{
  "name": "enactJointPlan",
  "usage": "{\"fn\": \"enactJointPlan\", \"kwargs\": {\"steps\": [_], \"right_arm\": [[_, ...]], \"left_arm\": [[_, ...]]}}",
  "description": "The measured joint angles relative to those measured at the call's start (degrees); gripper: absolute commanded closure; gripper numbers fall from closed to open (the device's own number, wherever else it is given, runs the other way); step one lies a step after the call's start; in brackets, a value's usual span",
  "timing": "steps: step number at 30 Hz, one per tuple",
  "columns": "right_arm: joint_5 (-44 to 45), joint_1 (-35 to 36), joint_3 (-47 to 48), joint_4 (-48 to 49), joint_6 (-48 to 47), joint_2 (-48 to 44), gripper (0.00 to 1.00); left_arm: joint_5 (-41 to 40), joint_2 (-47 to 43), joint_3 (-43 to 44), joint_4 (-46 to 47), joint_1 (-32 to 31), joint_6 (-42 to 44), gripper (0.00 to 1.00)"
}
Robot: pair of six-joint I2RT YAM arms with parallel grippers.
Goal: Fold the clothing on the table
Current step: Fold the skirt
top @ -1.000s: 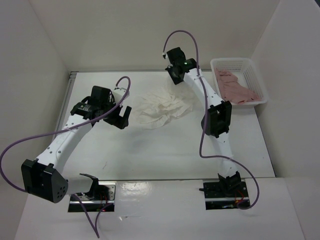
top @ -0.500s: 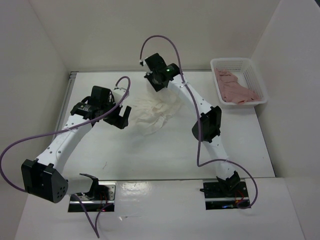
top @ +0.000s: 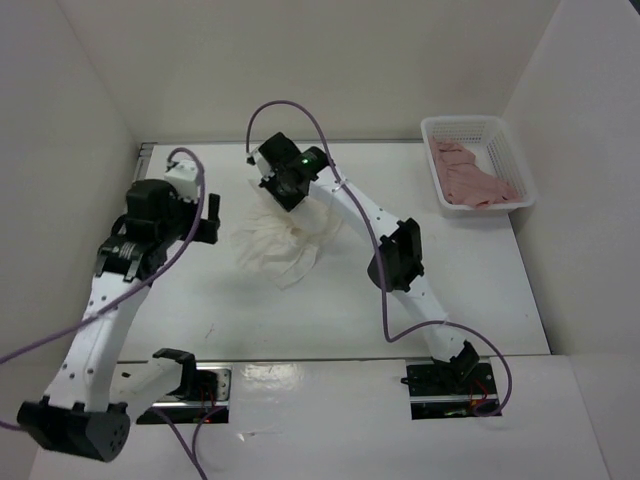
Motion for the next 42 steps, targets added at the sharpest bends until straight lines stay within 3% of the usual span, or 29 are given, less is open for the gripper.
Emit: {"fn": "enactJointPlan", "kwargs": {"steps": [5, 9, 12, 20, 26, 35, 42], "right_arm": [[-3.19, 1.46, 0.00, -1.27, -0.28, 1.14, 1.00], [-6.23, 2.45, 0.00, -2.58, -1.11, 1.38, 0.95], [-7.98, 3.63, 0.02, -3.30, -1.88, 1.62, 0.85], [-10.99, 9.53, 0.13, -4.85, -3.63, 3.67, 0.42], [-13.07, 14.05, 0.11, -6.01, -4.85, 3.78, 0.21], [-16.61, 16.13, -4.04, -7.04, -6.49, 3.78, 0.16], [-10.45, 14.84, -7.96, -6.12, -5.22, -0.37, 0.03]], "left_arm": [[-3.19, -10.34, -1.18, 2.27, 5.22, -1.73, 0.00], [-3.80, -11.96, -2.51, 3.72, 6.88, -1.90, 0.00], [-3.80, -11.63, -3.98, 3.67, 7.72, -1.90, 0.00], [-4.22, -12.44, -4.94, 3.78, 8.39, -1.90, 0.00], [-6.21, -12.61, -4.96, 4.11, 8.39, -2.47, 0.00], [-8.33, -12.74, -4.98, 4.44, 8.39, -3.41, 0.00], [-8.81, -13.18, -5.84, 4.59, 8.39, -3.41, 0.00]]}}
